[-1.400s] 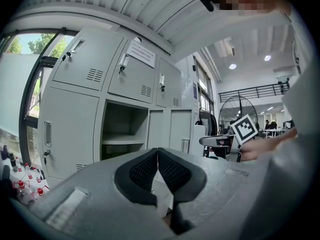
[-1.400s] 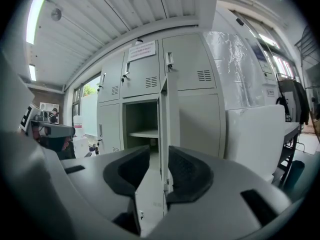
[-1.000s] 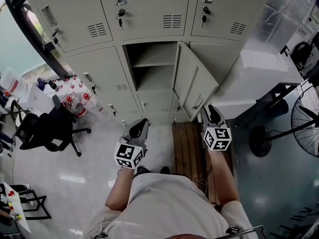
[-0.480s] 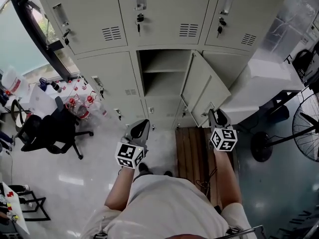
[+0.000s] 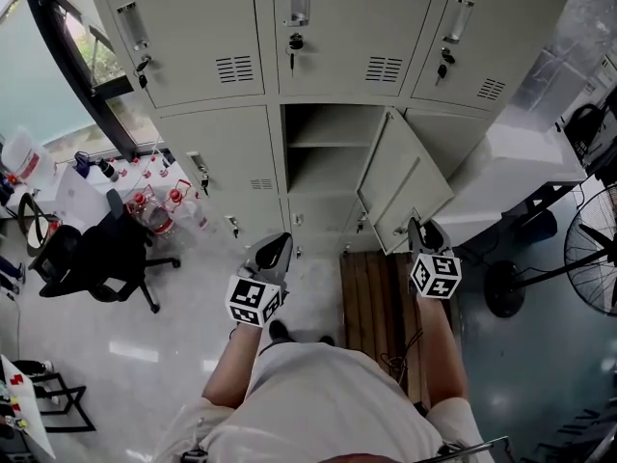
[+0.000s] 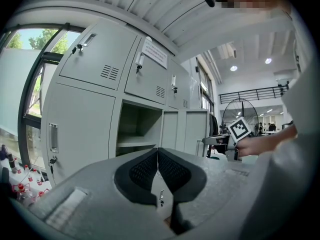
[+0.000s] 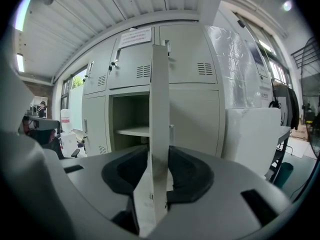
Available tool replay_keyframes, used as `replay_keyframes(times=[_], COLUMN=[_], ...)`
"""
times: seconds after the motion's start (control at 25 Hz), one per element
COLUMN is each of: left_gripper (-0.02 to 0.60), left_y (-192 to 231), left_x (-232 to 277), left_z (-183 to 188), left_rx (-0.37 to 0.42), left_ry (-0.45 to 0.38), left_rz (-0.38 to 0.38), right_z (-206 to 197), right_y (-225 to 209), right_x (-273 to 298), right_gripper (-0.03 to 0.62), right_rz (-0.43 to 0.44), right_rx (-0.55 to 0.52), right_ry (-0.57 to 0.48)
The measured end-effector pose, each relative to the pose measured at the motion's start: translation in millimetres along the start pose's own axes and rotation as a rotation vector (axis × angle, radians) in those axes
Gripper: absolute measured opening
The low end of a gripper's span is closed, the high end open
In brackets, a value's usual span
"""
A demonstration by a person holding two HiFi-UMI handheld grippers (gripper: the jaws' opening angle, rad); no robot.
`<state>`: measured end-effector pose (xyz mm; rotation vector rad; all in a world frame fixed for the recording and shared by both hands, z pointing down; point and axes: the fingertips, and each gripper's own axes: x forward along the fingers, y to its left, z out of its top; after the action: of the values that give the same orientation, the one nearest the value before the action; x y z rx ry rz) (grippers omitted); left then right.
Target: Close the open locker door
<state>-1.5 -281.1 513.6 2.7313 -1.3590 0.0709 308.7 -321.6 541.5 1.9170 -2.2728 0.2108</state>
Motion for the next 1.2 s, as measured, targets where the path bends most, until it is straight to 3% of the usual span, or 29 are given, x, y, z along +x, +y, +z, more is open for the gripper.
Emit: replay_keyframes(times=[0.52,1.2], left_gripper=[0.015,0.015], left_y=[17.3,49.8], left_x=[-11.8,-43.3], left_z=[1.2,-3.9], left_rx=[-0.004,-0.015], left_ry=[-0.007,-0.001], left_rz=[-0.001,0.064], right_z=[17.8,24.1], right_y=[65.9,137.6], right_x=[1.4,17.4], right_gripper=[0.129,0.146], right_rz=[0.089,0.194], right_rx=[-0.033,-0.039], right_ry=[-0.032,-0.047])
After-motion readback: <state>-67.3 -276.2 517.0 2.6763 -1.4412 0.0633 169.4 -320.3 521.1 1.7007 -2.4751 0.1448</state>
